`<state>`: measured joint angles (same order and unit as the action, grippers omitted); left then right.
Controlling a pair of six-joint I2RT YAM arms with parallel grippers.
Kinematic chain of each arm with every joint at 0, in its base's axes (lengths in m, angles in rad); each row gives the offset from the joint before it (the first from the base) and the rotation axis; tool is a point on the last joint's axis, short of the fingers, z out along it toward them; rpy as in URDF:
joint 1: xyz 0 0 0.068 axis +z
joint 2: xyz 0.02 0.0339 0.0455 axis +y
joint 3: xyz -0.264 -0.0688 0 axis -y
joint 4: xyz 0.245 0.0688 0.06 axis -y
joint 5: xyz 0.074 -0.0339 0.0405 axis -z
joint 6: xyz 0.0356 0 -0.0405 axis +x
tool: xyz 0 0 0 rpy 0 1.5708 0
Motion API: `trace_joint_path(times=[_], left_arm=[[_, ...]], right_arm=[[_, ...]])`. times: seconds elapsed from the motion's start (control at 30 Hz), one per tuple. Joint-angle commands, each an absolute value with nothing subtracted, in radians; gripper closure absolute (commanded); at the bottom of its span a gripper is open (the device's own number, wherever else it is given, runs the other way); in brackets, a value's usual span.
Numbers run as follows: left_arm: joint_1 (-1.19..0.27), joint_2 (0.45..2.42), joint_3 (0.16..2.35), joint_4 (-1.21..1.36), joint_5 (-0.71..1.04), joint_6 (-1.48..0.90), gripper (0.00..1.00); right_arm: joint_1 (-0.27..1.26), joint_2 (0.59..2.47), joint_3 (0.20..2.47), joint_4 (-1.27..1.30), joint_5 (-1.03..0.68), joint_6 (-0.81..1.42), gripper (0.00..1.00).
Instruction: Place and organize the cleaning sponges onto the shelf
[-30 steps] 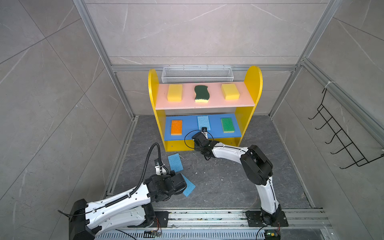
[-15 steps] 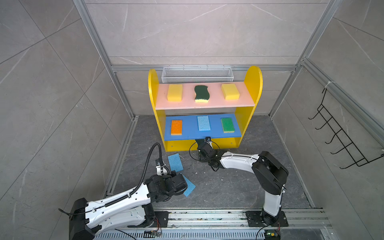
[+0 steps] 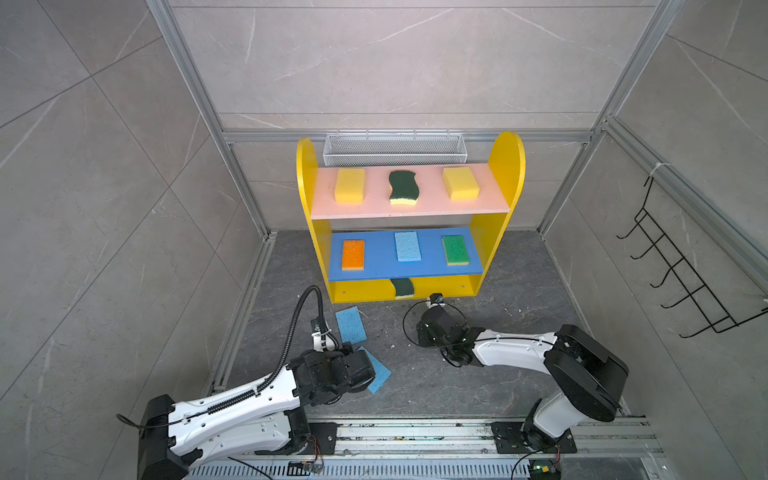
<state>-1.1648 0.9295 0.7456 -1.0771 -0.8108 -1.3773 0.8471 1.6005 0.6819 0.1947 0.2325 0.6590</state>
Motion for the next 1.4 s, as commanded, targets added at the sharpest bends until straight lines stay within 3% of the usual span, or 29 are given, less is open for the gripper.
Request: trace_joint_path(times=[0.0, 0.1, 0.13, 0.9, 1.37], left_arm=[[-1.174, 0.915, 0.766, -1.109, -0.853, -1.416, 0.24], [-1.177, 0.913, 0.764, -1.109, -0.851, -1.42, 0.24], [-1.178, 0.915, 0.764, -1.109, -0.851, -1.42, 0.24], [-1.183, 0.951, 0.76, -1.108, -0.868, -1.452, 0.24], [-1.183, 1.03, 0.765, -1.095, -0.869, -1.502, 0.24]], right_arm=[[0.848, 1.579, 0.613, 0.42, 0.094, 0.667, 0.67], [0.846, 1.607, 0.63, 0.428, 0.051, 0.67, 0.88], [0.847, 1.615, 0.633, 0.428, 0.049, 0.673, 1.0], [0.761, 1.806, 0.561, 0.753, -0.052, 0.804, 1.0], [0.69, 2.048, 0.583, 1.034, -0.141, 0.93, 1.0]])
